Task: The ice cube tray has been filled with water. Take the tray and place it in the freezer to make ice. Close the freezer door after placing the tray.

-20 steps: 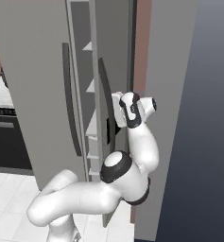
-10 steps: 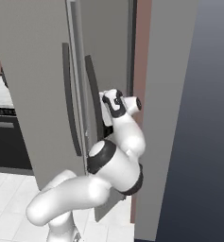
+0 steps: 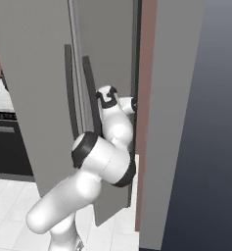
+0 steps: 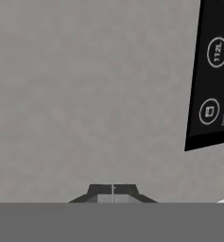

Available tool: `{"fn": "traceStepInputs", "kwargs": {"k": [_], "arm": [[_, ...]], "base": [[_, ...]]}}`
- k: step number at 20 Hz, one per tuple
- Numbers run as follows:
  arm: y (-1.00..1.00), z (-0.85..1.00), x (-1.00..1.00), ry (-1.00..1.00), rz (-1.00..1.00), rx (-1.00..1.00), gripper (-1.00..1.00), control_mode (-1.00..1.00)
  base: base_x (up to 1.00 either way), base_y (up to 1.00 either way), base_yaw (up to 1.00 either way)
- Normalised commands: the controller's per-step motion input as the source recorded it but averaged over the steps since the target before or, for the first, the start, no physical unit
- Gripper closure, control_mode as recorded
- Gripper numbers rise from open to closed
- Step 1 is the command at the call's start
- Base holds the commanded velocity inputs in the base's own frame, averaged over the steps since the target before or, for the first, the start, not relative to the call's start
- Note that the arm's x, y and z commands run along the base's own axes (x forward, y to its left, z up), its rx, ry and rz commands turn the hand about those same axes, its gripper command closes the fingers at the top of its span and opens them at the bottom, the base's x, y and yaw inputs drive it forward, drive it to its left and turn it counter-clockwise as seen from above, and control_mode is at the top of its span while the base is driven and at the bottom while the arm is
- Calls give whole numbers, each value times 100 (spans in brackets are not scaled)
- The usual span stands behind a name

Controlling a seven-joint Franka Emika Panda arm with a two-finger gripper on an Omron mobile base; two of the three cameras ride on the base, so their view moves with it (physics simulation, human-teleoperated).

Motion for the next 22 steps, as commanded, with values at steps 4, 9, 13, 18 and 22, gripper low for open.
{"fn": "traceStepInputs", "kwargs": {"k": [4, 9, 13, 18, 22], "arm": [[39, 23, 32, 0, -14, 0, 100, -100], [18, 22, 42, 0, -9, 0, 100, -100], [6, 22, 49, 0, -4, 0, 100, -100], [0, 5, 48, 0, -2, 0, 100, -100], [0, 0, 59, 0, 0, 0, 100, -100]], "base": [[0, 0, 0], [0, 0, 0], [0, 0, 0], [0, 0, 0], [0, 0, 0]]}}
